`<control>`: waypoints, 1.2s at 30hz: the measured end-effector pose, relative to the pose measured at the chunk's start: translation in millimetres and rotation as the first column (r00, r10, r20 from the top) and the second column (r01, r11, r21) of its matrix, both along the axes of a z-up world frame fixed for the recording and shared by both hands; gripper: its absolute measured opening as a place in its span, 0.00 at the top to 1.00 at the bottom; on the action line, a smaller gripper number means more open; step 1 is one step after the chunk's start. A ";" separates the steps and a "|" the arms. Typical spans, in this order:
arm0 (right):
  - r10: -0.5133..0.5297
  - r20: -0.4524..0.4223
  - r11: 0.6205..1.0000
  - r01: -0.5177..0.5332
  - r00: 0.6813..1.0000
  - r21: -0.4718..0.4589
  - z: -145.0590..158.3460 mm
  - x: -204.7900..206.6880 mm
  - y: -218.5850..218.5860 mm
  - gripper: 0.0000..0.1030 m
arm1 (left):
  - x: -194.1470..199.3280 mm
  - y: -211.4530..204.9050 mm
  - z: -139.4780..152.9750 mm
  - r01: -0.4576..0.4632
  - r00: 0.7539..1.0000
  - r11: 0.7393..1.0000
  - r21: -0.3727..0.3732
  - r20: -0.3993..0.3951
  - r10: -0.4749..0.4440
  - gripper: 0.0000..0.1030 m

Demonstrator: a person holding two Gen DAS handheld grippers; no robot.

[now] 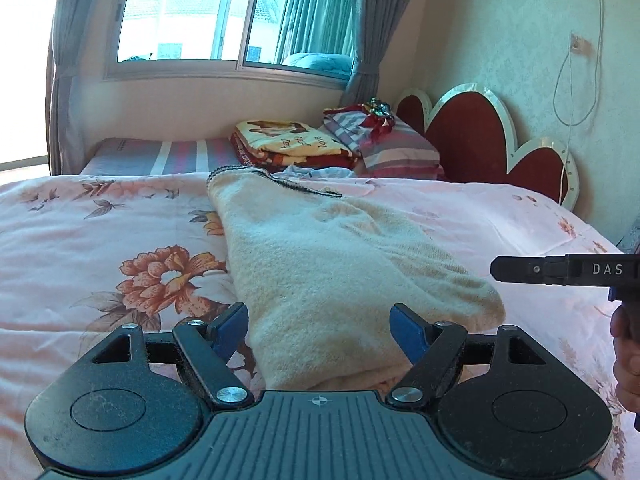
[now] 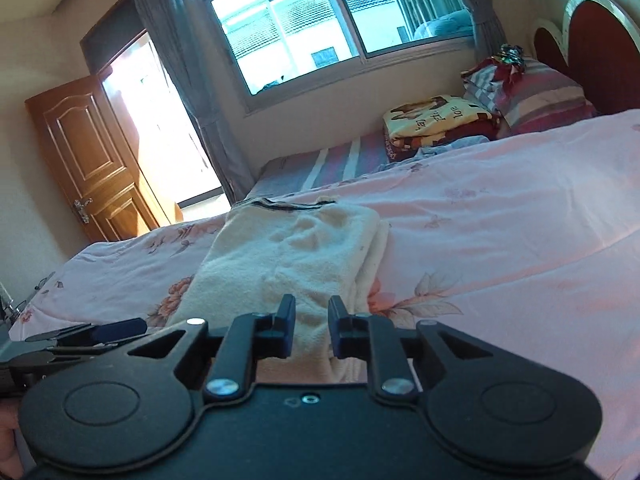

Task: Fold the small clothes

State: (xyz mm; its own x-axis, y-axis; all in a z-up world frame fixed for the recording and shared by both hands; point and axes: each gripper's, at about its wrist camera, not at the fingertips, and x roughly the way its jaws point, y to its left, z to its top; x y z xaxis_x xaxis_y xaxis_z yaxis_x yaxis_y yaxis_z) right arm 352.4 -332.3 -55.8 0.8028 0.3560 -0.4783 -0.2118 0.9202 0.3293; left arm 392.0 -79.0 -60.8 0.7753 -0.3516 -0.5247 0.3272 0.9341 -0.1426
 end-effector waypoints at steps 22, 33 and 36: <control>-0.033 -0.140 0.994 0.047 0.990 0.095 -18.4 26.4 -23.8 0.69 | 21.5 5.8 -9.8 -0.010 0.995 0.999 0.030 -0.101 0.013 0.16; 0.038 -0.271 0.943 0.055 0.962 0.328 -43.0 73.2 -49.0 0.39 | 68.8 62.3 -33.6 -0.094 0.948 0.902 -0.420 -0.314 -0.047 0.16; 0.073 -0.337 0.935 0.053 0.939 0.351 -54.3 90.3 -50.2 0.39 | 84.7 58.8 -39.4 -0.070 0.928 0.887 -0.457 -0.355 -0.110 0.16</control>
